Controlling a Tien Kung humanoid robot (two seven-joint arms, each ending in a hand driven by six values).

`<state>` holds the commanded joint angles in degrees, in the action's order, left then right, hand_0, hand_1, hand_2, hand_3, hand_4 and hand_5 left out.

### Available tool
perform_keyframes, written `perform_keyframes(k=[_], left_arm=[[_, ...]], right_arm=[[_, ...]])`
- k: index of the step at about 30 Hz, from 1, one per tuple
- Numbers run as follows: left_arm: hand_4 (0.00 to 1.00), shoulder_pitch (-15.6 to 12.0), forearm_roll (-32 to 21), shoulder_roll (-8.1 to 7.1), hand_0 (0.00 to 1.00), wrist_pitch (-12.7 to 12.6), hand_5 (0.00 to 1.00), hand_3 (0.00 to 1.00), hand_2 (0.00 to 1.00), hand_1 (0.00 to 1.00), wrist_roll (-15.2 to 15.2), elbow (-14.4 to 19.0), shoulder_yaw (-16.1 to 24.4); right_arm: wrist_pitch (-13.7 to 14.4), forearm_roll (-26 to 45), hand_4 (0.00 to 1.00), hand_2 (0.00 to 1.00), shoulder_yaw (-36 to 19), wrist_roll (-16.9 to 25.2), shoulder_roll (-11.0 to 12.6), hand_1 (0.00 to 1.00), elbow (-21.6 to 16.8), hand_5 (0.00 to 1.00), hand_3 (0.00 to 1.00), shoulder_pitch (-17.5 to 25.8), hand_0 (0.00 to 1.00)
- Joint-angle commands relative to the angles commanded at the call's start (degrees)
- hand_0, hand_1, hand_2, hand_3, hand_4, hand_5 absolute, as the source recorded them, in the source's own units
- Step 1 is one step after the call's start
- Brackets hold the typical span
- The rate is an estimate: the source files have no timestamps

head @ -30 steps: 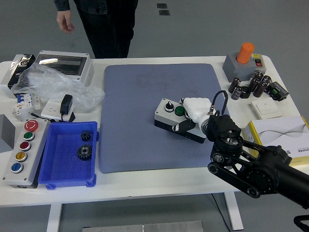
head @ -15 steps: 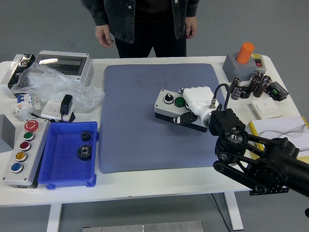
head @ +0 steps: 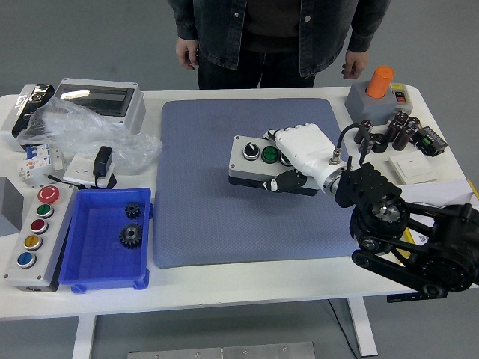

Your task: Pick up the button,place it on the desk,press the button,press the button

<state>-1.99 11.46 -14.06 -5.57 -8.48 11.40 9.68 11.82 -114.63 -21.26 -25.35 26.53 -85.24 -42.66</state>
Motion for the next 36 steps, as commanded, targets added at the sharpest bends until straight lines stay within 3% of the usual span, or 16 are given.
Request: perform_keyframes(k=[7,17,18,19,29,30,36], left_arm=[[0.641,0.15,0.27,0.06,0.685,0.00,0.350,0.635,0.632,0.698,-0.04,0.03,0.19],[0.642,0.30,0.42,0.03,0.684,-0.03,0.349,0.636,0.632,0.699,-0.01,0.10,0.02],[0.644,0.30,0.40,0.02,0.685,-0.03,0.351,0.636,0.632,0.700,-0.01,0.10,-0.02],[0.644,0.31,0.37,0.02,0.685,-0.03,0.351,0.636,0.632,0.700,-0.01,0.10,-0.07],[0.644,0.41,0.25,0.03,0.685,-0.05,0.351,0.636,0.633,0.700,0.01,0.14,-0.34],[0.644,0.40,0.24,0.03,0.685,-0.05,0.351,0.636,0.633,0.700,0.01,0.13,-0.37],[0.645,0.42,0.38,0.00,0.685,-0.07,0.350,0.637,0.633,0.701,0.02,0.16,-0.26]], right_arm=[[2.50,1.15,0.514,0.460,3.26,4.35,0.13,0.523,1.41,0.060,0.342,-1.60,0.311],[5.77,2.88,0.507,0.467,9.91,10.51,-1.94,0.531,6.20,0.060,0.343,-5.19,0.336],[6.02,3.01,0.518,0.539,10.51,10.97,-2.23,0.562,6.81,0.057,0.348,-5.58,0.405],[6.26,3.14,0.518,0.539,11.17,11.44,-2.58,0.562,7.52,0.057,0.348,-6.02,0.405],[7.18,7.21,0.518,0.580,14.01,14.35,-4.96,0.579,14.64,0.051,0.347,-8.32,0.423],[7.16,7.70,0.525,0.609,14.05,14.43,-5.04,0.598,15.11,0.048,0.355,-8.33,0.474],[6.96,9.34,0.532,0.617,14.44,14.68,-5.36,0.611,17.05,0.048,0.358,-8.26,0.476]])
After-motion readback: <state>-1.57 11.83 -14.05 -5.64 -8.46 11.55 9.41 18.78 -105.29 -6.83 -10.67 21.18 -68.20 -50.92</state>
